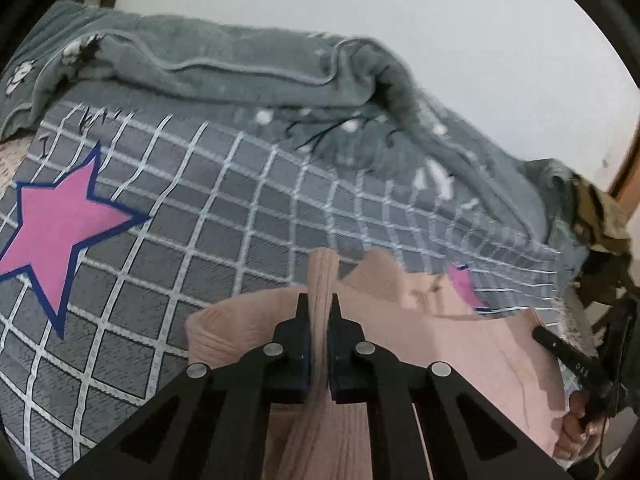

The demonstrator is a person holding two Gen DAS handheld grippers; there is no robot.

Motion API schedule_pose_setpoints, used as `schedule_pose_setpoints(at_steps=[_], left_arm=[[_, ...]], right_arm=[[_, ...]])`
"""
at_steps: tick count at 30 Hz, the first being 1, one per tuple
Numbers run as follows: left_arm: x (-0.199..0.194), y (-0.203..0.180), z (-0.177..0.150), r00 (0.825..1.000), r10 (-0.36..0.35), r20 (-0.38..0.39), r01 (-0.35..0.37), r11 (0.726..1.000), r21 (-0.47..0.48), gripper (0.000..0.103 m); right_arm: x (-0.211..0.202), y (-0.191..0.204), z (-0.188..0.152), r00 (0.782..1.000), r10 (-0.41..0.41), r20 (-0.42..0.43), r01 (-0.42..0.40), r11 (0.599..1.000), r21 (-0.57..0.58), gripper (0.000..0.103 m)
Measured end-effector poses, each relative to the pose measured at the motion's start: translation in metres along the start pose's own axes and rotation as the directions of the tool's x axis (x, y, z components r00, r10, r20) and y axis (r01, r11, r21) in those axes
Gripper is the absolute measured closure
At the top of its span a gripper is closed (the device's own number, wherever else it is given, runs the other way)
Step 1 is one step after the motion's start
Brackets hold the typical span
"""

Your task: Fold small clothes

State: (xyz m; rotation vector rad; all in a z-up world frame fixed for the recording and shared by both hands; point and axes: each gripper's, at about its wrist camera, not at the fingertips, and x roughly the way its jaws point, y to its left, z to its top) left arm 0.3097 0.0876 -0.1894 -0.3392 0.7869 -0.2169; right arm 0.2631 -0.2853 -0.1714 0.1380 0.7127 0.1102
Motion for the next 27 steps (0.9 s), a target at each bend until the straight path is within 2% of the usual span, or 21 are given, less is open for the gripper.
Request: schedule_pose_setpoints(at_steps=[4,10,12,14,16,18,20,27], left_arm=[[0.02,0.007,-0.005,0.995,0.064,-0.071,-0.066,0.998,-0.02,0.096],[0.029,0.012,-0.007,0.991,0.072,-0.11,-0.077,0.996,-0.035,0.092],[0.028,0.011,-0.008,0.991,0.069,-0.111,-0.073,0.997,-0.025,0.092],[0.027,0.01,-0.009,0.991,0.065,-0.114,-0.067,0.998,-0.018,0.089],[0.026,0.01,-0.009,0.992,0.04,-0.117,-0.043,0.999,-0.02,0.079],[0.021,0.01,-0.01,0.993,0.012,-0.115,-0.014,1.0,-0.024,0.074],[0.017,0.009,-0.011,0.994,0.016,-0.106,-0.018,1.0,-0.022,0.074],[-0.007,0.013,-0.019,0.998,0.012,-0.057,-0.015,0.999,-0.04,0.074]], right_arm=[[0.037,-0.007,-0.012,0.992,-0.044,-0.121,0.047,0.999,0.018,0.098],[0.041,-0.005,-0.017,0.988,-0.074,-0.134,0.075,0.997,-0.004,0.096],[0.041,-0.006,-0.017,0.989,-0.067,-0.133,0.068,0.998,0.002,0.092],[0.038,-0.007,-0.02,0.99,-0.062,-0.128,0.063,0.998,0.006,0.087],[0.031,-0.008,-0.019,0.991,-0.064,-0.116,0.065,0.998,0.007,0.087],[0.021,-0.005,-0.02,0.993,-0.081,-0.089,0.081,0.997,-0.003,0.085],[0.008,-0.002,-0.021,0.993,-0.113,-0.045,0.113,0.993,-0.022,0.081],[-0.03,0.012,-0.019,0.988,-0.142,0.06,0.145,0.988,-0.053,0.08]])
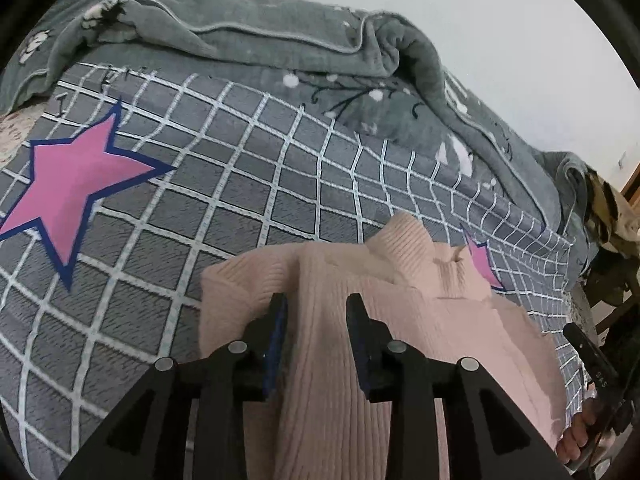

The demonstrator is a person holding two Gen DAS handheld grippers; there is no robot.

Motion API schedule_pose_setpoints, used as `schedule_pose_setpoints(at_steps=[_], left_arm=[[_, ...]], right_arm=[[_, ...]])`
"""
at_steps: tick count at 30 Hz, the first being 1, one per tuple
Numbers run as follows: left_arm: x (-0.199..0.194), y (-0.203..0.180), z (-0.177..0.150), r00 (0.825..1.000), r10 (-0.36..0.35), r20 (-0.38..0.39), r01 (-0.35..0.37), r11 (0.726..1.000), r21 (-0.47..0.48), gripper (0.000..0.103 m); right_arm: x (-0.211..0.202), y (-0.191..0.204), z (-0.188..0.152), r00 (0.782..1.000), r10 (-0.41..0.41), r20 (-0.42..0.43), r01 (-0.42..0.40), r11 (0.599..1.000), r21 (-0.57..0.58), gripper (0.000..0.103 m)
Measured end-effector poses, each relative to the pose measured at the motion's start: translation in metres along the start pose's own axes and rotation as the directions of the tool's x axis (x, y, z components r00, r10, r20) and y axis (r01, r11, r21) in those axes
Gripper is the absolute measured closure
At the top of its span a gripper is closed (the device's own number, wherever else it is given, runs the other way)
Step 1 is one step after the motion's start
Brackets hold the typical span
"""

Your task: Fold small clothes

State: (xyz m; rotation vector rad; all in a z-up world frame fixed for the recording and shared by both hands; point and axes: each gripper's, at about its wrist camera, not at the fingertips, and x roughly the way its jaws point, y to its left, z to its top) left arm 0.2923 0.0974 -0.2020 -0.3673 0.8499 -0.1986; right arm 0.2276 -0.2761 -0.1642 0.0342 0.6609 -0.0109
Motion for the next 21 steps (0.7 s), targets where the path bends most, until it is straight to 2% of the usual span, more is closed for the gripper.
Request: schedule_pose_setpoints(at_steps=[2,6,10,12,14,16,18,19,21], left_arm=[[-0.009,0.003,-0.003,1.0,-0.015,0.025,0.016,1.0,-0.012,0.074],[-0.023,0.008,-0.012,0.998,-0.037,0.046,0.037,0.999,-0.016,0.074],[-0.036,0.015,-0.019,0.998,-0.02,0.063,0.021,1.0,-0.014,0.074],[-0.04,0.018,-0.022,0.999,0.004,0.046,-0.004,1.0,-0.006,0.074],[-0.043,0.022,-0.028,1.0,0.006,0.027,-0.006,1.0,0.0,0.068],[-0.048,0.027,-0.035,0.999,0.022,0.023,-0.022,1.0,0.007,0.049],[-0.055,0.031,-0.041,0.998,0.048,0.038,-0.048,0.999,0.014,0.038],[-0.059,0.032,-0.044,0.998,0.052,0.045,-0.053,0.998,0.014,0.038],[-0.066,0.036,-0.047,0.998,0.038,0.046,-0.039,0.999,0.008,0.036]], right_arm=[[-0.013,0.009,0.001,1.0,-0.01,0.017,0.01,1.0,-0.023,0.08],[-0.038,0.036,-0.004,0.996,0.02,0.087,-0.016,0.999,-0.052,0.08],[-0.054,0.074,-0.024,0.991,0.106,0.086,-0.099,0.992,-0.081,0.08],[-0.056,0.089,-0.039,0.986,0.149,0.08,-0.143,0.986,-0.085,0.08],[-0.054,0.105,-0.05,0.981,0.181,0.067,-0.174,0.979,-0.103,0.08],[-0.048,0.122,-0.057,0.982,0.189,0.027,-0.184,0.975,-0.127,0.08],[-0.046,0.134,-0.063,0.98,0.198,0.019,-0.194,0.971,-0.138,0.075],[-0.045,0.139,-0.067,0.98,0.199,0.024,-0.194,0.971,-0.139,0.069],[-0.04,0.147,-0.072,0.983,0.185,0.017,-0.181,0.974,-0.139,0.067]])
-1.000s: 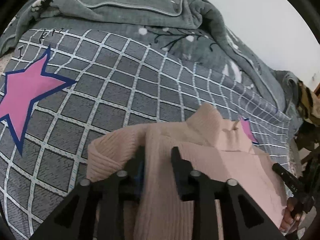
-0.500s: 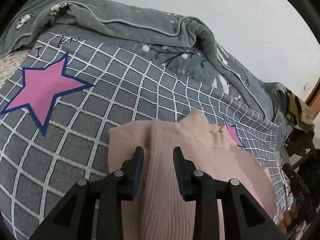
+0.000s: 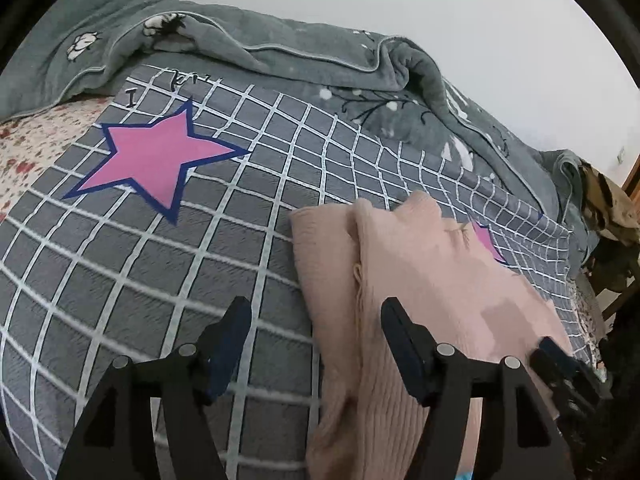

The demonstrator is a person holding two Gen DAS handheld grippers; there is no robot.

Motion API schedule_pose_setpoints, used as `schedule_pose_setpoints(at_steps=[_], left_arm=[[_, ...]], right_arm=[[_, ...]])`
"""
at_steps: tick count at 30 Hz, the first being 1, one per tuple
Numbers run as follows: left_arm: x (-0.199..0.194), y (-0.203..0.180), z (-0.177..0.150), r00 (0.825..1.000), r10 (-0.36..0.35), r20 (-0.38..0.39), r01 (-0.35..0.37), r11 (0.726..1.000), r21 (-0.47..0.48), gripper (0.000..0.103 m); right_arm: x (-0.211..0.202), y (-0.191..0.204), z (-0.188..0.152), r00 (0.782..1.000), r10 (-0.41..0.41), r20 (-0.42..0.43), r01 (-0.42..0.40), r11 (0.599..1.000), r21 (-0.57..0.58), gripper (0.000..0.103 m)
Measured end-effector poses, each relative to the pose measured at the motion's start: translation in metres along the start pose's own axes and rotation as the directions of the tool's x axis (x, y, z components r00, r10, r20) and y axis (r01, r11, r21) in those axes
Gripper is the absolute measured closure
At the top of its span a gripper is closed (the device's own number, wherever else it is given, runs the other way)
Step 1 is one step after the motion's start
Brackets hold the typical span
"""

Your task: Fold small clothes

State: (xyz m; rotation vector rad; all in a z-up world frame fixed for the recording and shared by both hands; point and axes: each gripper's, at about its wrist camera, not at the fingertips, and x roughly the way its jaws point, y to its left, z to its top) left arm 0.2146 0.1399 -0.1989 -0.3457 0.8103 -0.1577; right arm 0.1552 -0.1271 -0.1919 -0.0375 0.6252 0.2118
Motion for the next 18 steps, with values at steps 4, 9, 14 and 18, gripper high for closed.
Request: schedule_pose_setpoints(at_steps=[4,9,14,18], left_arm=[[-0.004,0.004,-0.005,0.999,-0.034,-0.005,0.034,0.999,-0.01,0.035],[-0.001,0.007,-0.01,0.999,-0.045,-0.022,0.045,0.999,0.004,0.035],[0.003,0.009,-0.009,0.996,-0.078,-0.038,0.077,0.997,-0.014,0.035],[0.006,0.009,-0.01,0.993,-0.102,-0.053,0.101,0.995,-0.022,0.035]], right_arm=[[0.02,0.009,-0.005,0.997,-0.073,-0.033,0.073,0.997,0.015,0.067],[0.034,0.011,-0.005,0.986,-0.16,-0.039,0.16,0.987,0.016,0.067],[0.046,0.009,-0.001,0.979,-0.196,-0.058,0.198,0.98,0.017,0.067],[0.048,0.01,-0.001,0.977,-0.202,-0.063,0.203,0.979,0.007,0.067]])
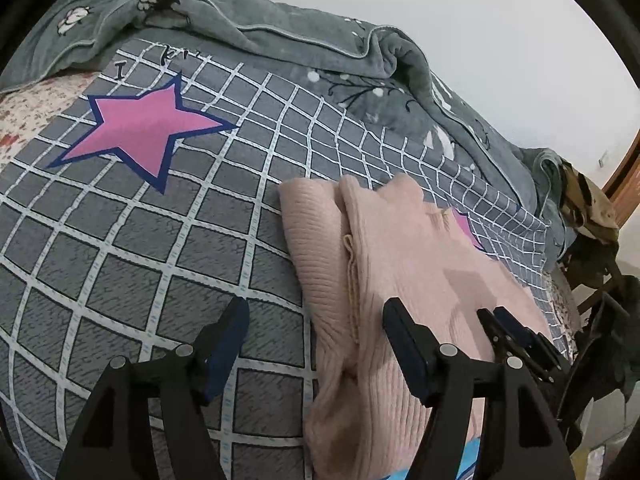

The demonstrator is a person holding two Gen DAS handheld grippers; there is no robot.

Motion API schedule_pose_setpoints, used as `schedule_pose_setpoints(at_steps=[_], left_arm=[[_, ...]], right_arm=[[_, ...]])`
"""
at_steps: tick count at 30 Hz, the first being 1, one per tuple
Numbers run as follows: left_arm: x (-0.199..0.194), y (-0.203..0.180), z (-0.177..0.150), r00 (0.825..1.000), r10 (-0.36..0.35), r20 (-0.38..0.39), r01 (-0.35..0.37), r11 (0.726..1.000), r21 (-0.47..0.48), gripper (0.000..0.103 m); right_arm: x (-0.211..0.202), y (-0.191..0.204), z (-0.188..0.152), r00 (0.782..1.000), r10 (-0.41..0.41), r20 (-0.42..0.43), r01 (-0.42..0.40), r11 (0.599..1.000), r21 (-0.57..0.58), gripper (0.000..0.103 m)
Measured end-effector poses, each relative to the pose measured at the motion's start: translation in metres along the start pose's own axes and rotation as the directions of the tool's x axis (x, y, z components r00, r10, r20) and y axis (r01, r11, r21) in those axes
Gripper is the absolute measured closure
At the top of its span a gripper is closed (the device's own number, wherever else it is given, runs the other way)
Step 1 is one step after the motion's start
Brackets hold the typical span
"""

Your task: Fold small clothes

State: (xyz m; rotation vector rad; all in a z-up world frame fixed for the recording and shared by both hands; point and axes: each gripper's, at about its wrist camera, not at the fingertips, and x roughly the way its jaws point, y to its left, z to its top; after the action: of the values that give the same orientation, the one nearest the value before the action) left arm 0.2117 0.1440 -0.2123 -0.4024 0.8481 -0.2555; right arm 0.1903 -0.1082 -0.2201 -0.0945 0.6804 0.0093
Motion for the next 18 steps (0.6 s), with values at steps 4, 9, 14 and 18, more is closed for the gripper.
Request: schedule_pose_setpoints(at_steps=[4,9,14,18], left_arm=[[0.003,-0.003,-0.004,0.999,-0.027,-0.019,0.027,1.0,0.015,0.035],[0.007,-0.009,-0.009,0.996,-0.072,-0.048,0.074,0.997,0.025,0.034],[0.011,-0.019,-0.016,0.996,-0.07,-0.06,0.072,0.996,0.044,0.034],[0.012,-0.022,-0.022,0.998,-0.048,-0.048,0.051,0.997,0.049,0.034]], right_arm=[[-0.001,0.002,-0.001,1.0,-0.006,-0.005,0.006,1.0,-0.013,0.066],[-0.006,0.001,-0.003,1.0,-0.009,-0.012,0.008,1.0,-0.025,0.066],[-0.009,0.0,-0.003,1.0,-0.001,-0.023,0.001,1.0,-0.025,0.066],[-0.015,-0.004,-0.003,0.999,0.025,-0.039,-0.026,1.0,-0.013,0.066]])
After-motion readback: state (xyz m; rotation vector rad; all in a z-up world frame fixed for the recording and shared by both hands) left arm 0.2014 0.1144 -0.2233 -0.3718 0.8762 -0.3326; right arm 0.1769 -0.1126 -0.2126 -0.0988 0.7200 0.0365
